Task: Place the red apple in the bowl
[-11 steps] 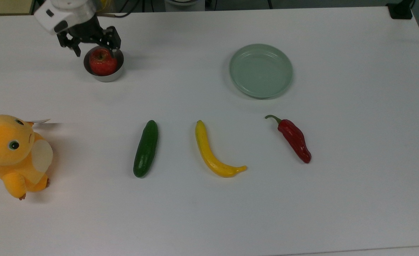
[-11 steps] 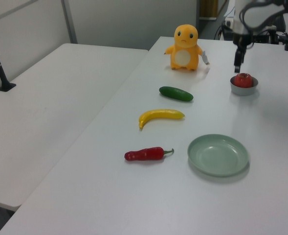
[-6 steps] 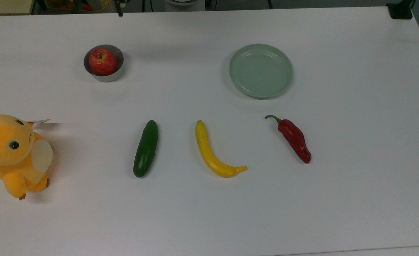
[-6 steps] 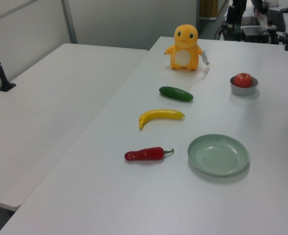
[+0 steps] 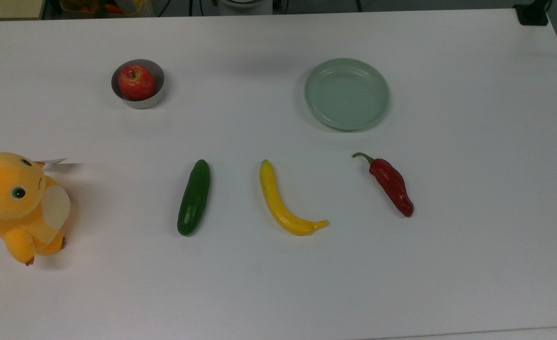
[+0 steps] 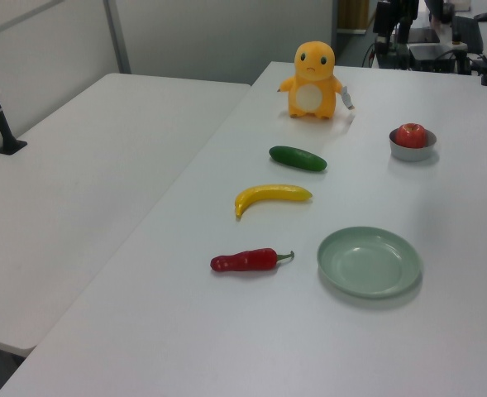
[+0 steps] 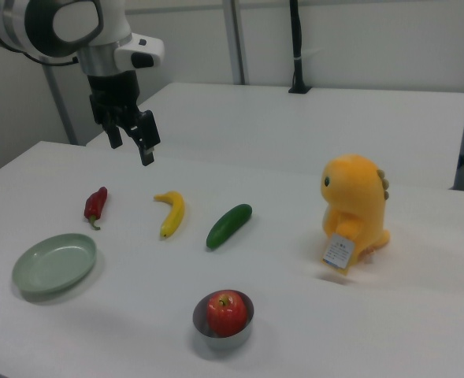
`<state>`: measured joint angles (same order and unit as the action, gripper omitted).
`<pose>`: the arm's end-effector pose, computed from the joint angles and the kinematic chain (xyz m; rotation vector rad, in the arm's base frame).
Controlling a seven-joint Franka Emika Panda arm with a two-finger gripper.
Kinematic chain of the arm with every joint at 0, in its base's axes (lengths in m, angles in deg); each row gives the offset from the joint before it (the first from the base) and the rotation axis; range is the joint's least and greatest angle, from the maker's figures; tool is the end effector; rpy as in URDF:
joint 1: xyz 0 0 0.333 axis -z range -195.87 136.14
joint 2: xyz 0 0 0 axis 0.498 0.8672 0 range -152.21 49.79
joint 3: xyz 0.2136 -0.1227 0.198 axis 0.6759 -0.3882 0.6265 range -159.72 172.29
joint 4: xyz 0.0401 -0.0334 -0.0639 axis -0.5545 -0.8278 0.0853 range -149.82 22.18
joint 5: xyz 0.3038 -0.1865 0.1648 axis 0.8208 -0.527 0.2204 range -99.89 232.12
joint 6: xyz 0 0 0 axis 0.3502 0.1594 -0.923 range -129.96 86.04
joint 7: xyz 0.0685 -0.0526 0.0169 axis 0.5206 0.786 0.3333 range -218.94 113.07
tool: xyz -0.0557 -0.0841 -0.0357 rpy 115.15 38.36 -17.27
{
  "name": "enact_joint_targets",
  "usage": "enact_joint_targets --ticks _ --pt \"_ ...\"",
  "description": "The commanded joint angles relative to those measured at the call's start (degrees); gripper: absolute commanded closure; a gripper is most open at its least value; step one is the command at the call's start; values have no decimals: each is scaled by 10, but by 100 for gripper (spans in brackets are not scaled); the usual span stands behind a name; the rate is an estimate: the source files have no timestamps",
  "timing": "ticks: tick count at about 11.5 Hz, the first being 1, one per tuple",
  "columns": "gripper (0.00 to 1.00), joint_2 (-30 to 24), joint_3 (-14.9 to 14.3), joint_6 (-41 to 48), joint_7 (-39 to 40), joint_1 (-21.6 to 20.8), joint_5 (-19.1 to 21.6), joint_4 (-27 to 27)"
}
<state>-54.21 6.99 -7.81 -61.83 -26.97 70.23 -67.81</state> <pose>0.5425 -0.0132 0.6250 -3.0537 0.3000 -0.0432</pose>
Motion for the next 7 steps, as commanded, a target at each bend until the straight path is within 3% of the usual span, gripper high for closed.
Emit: enact_joint_targets --ticks 1,3,7 --pt "0 7 -6 -65 55 -3 19 -7" --pt "0 6 -8 -78 134 -2 14 -7" --pt "0 5 -8 -76 135 -2 14 -9"
